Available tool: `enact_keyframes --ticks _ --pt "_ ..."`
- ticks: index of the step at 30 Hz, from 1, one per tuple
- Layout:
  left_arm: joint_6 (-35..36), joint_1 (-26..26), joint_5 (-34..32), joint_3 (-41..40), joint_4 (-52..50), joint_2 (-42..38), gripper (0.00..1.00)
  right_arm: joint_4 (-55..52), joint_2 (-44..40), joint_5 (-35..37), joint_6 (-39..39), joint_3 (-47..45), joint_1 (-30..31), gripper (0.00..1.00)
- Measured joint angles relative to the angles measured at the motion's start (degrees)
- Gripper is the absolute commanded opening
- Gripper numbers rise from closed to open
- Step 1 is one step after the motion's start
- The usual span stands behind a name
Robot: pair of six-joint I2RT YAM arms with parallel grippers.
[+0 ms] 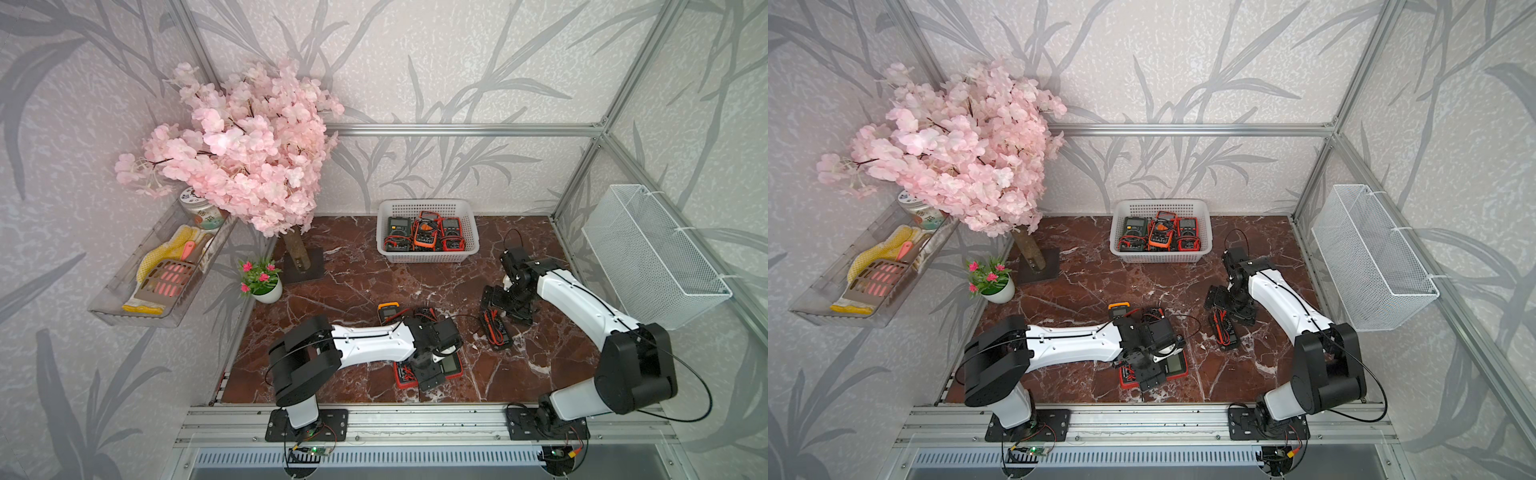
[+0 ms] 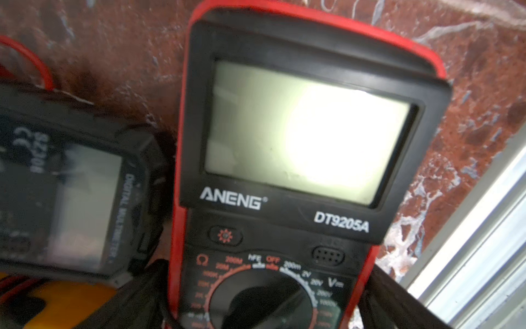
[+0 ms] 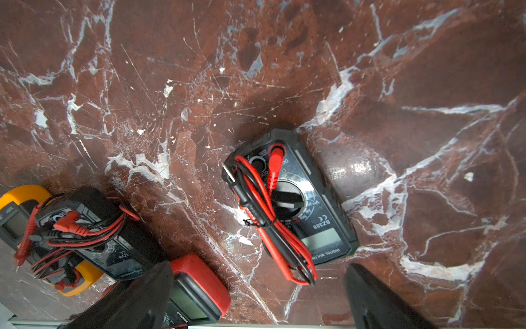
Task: Put the multimeter into the basket
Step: Pick up the multimeter from the center of the board.
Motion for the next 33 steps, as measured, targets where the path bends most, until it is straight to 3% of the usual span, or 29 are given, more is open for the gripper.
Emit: enact_keyframes --ticks 2,9,17,33 --pt "0.1 0.0 0.0 0.2 0.2 0.5 0.94 0.0 0.0 0.1 -0.1 0.0 0.0 0.99" --pt "-0.1 0.1 0.2 0.4 0.2 0.7 0.65 -0.1 0.0 0.2 -0.7 0.1 0.0 0.99" --pt "-1.1 0.2 0.1 0.8 -0.3 0.3 0.43 -0.1 0.5 0.1 -1.1 0.5 0.0 0.99" --pt "-3.4 1.9 0.3 8.9 -6.4 -3.7 0.37 0.1 2.9 -0.3 -1.1 3.1 -0.6 0.99"
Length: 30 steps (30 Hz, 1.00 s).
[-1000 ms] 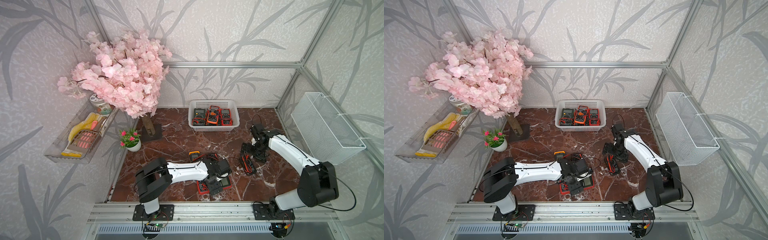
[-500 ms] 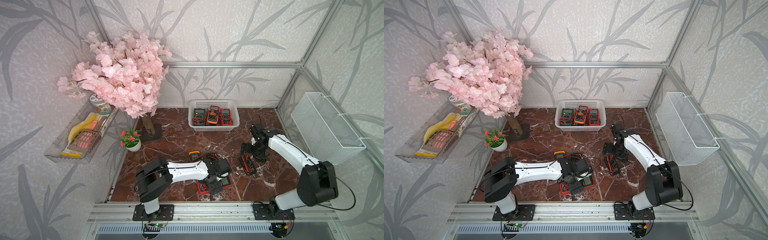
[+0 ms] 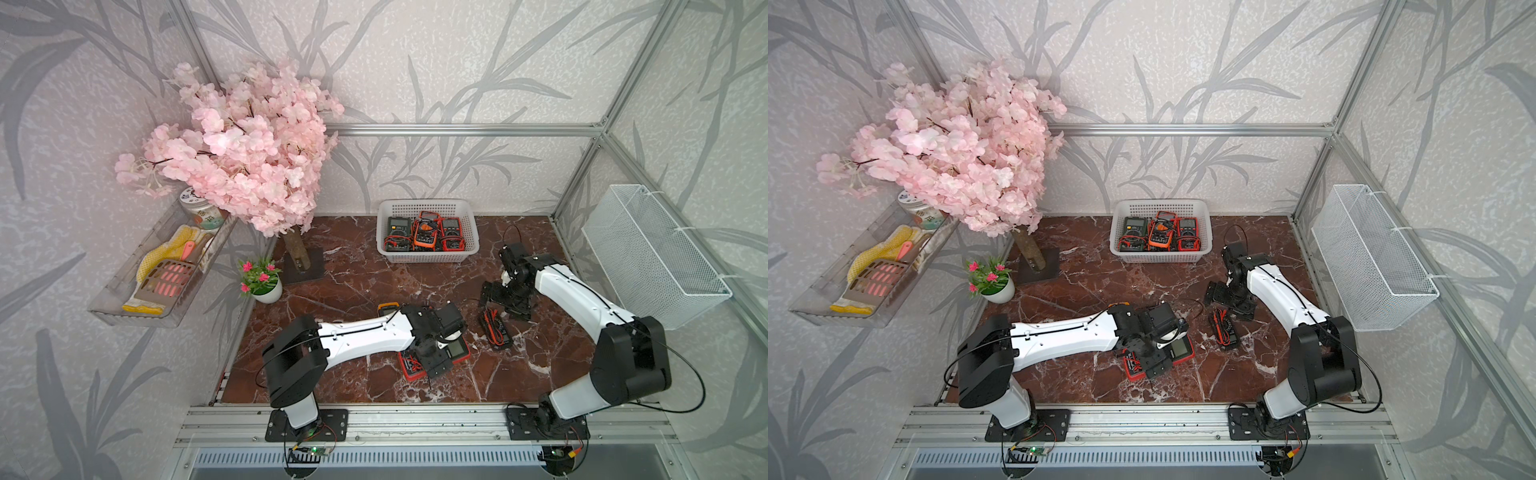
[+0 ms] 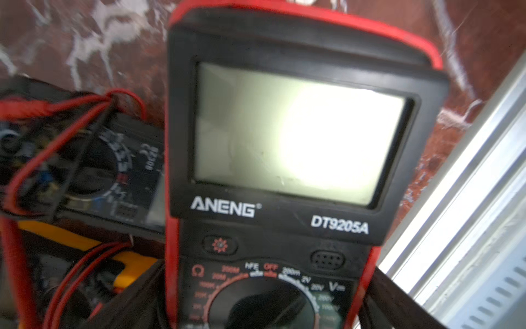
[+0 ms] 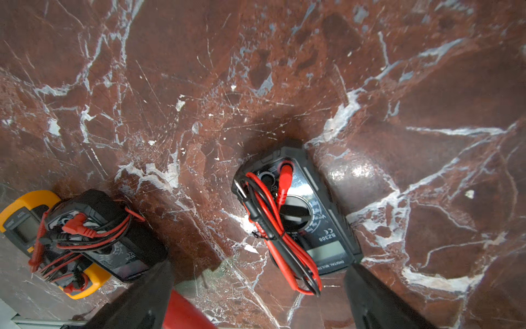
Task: Put the multimeter into the basket
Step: Pick up the multimeter from the center of the board, then place the multimeter in the basket.
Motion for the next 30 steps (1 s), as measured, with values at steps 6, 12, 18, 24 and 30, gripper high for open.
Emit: enact_keyframes --ticks 6,12,18,24,30 --pt "-1.3 2.6 0.1 5.4 -0.4 -1.1 0.38 0.3 1.1 -0.3 0.0 1.3 -0.8 0.99" --pt "-3.2 7.3 -1.6 12.8 -0.8 0.3 0.38 1.0 1.2 -1.0 -0.1 1.8 -2.4 0.99" --pt "-4.8 12.1 -5.2 27.4 -0.7 8.1 0.39 1.3 1.2 -1.3 -0.2 2.1 -3.5 0.99" --pt "-7.4 16.2 -10.0 47.1 -2.5 20.7 0.40 1.9 1.0 -1.5 -0.2 3.7 -4.0 0.99" --pt "-10.8 19.4 -14.4 63.5 -3.4 31.6 0.42 3.2 0.9 -1.4 -0.2 4.6 -4.6 0.99"
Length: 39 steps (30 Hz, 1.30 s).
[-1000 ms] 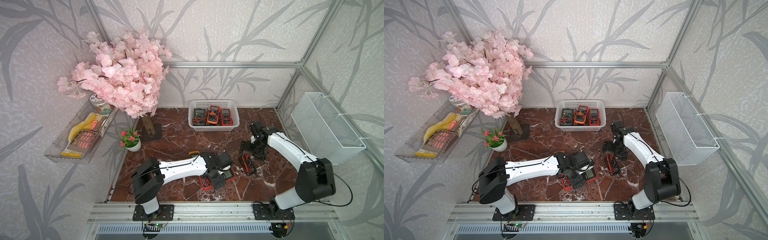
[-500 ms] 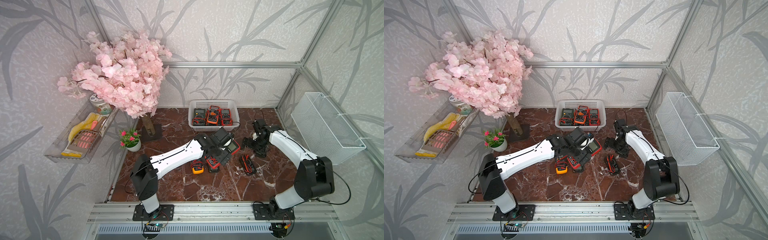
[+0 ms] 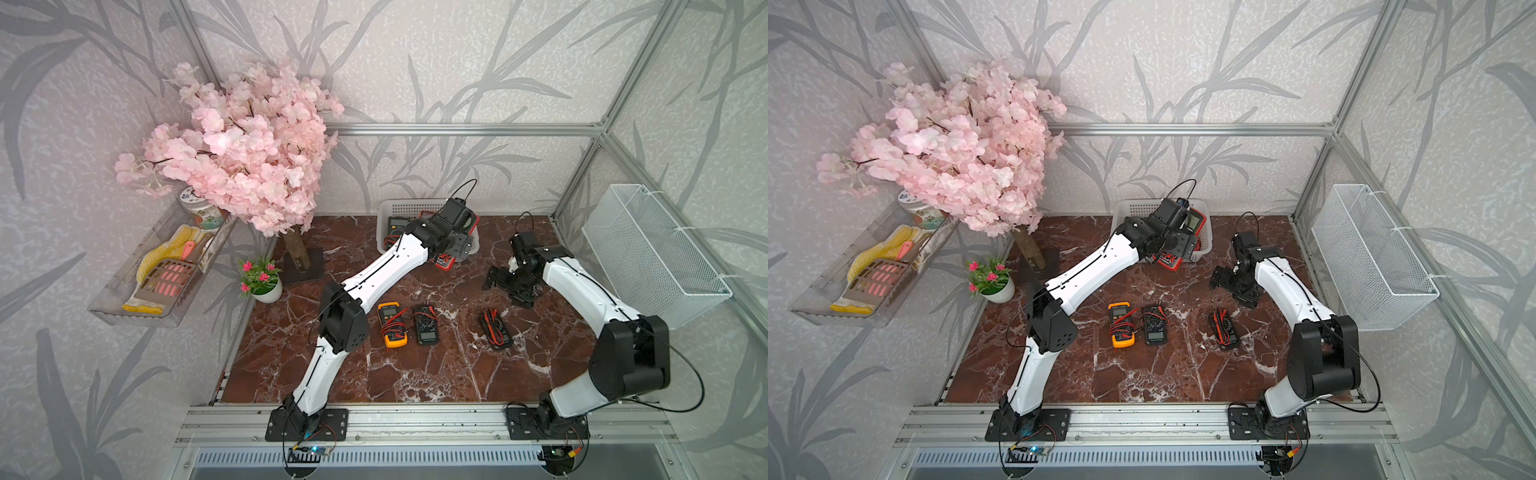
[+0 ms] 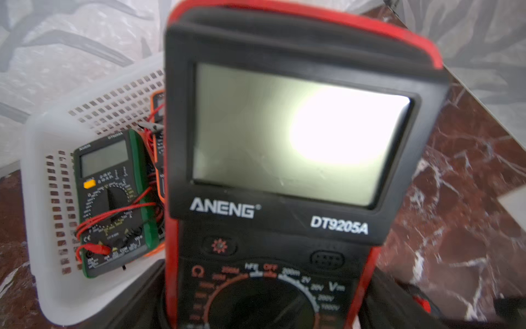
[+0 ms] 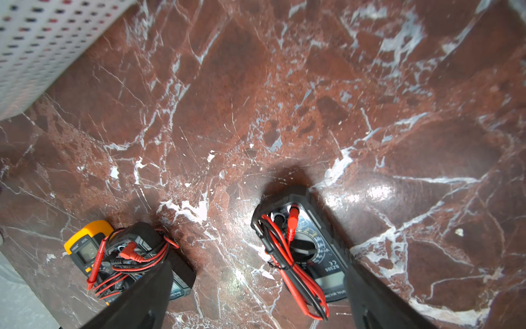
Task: Put the multimeter into the basket
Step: Place the multimeter in the basket.
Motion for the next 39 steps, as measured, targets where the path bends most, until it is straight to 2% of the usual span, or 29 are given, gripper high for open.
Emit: enact_keyframes --ticks 9,18,29,33,35,39 --pt "-6.9 4.4 -3.7 12.9 5.0 10.5 0.46 1.8 0.3 0.5 -0.6 1.2 -0.2 0.99" --pt "-13.4 7.3 -2.9 16.6 14.7 17.9 0.50 3.3 1.0 1.1 -0.6 -0.1 -0.2 0.99" --pt "-17.6 7.0 0.8 17.7 20.2 23.5 0.50 4.1 1.1 1.7 -0.4 -1.5 -0.2 0.99" --pt "-19.4 6.9 1.4 17.7 20.5 24.2 0.66 4.0 1.1 2.0 -0.4 -1.7 -0.2 0.99" --pt "-20.2 6.8 1.7 17.8 20.5 24.5 0.70 4.0 1.1 2.0 -0.4 -1.7 -0.2 0.99" --pt "-21.4 6.7 2.5 17.8 20.2 24.9 0.97 4.0 1.1 2.3 -0.4 -1.7 -0.2 0.99"
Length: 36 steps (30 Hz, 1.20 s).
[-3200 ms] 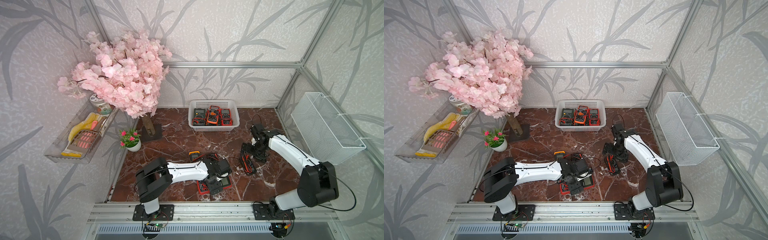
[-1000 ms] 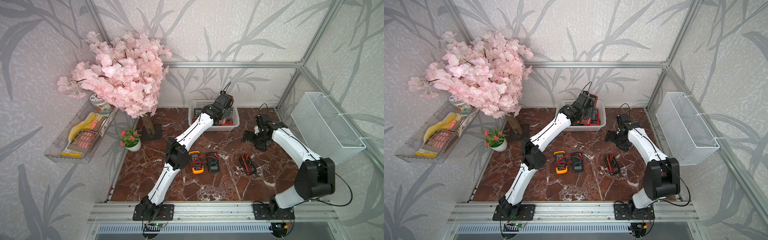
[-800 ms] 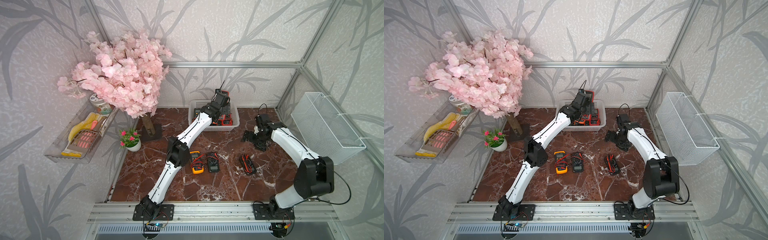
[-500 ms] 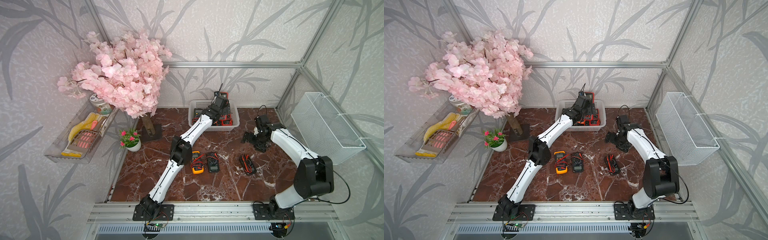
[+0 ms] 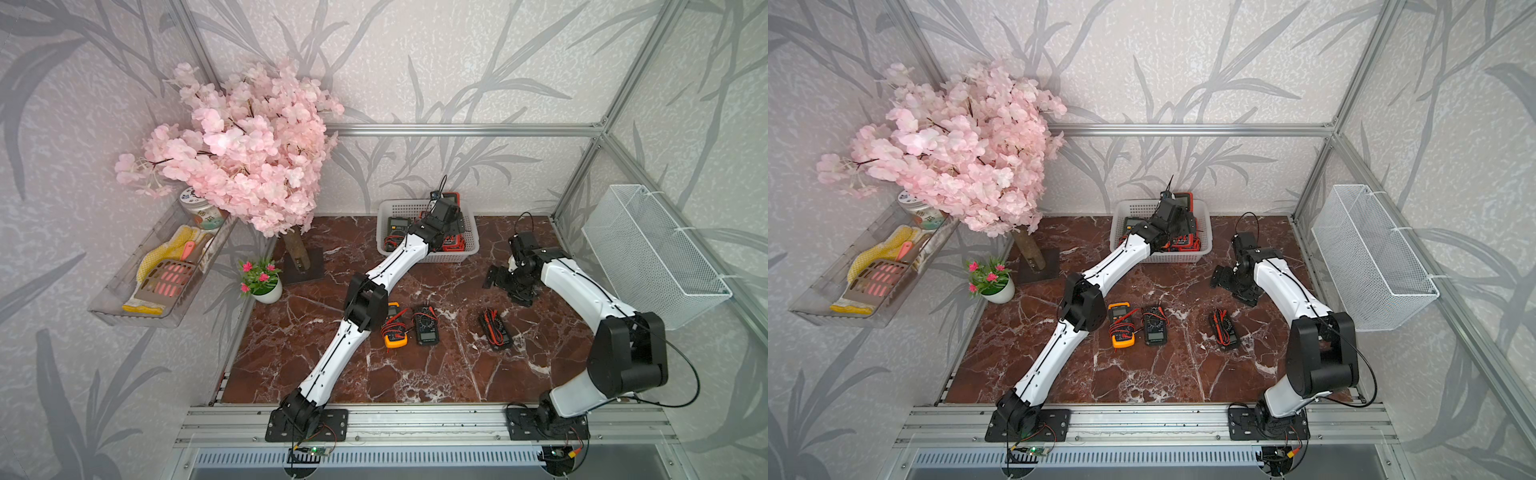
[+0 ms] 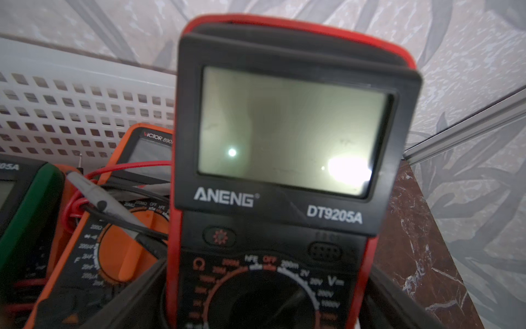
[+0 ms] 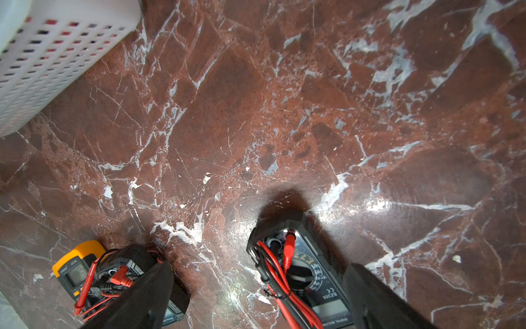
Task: Put the multimeter into the basket
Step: Place the multimeter in the basket.
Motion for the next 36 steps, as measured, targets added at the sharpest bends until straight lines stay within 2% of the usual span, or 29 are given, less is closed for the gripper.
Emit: enact_keyframes --ticks 1,16,22,36 --pt "-0.3 0.0 0.2 0.0 0.0 0.1 1.00 0.0 0.0 0.2 0.0 0.0 0.0 0.99" --pt "-3.8 0.1 4.0 0.0 -0.5 0.1 1.00 -0.5 0.0 1.8 0.2 0.0 0.0 0.99" --pt "-4.3 0.4 5.0 0.3 -4.3 -0.1 1.00 -0.5 0.0 2.2 0.2 0.0 0.0 0.99" --pt "-4.5 2.2 12.4 0.3 -14.8 -3.5 1.00 -0.9 0.0 2.2 0.0 0.4 0.0 0.99"
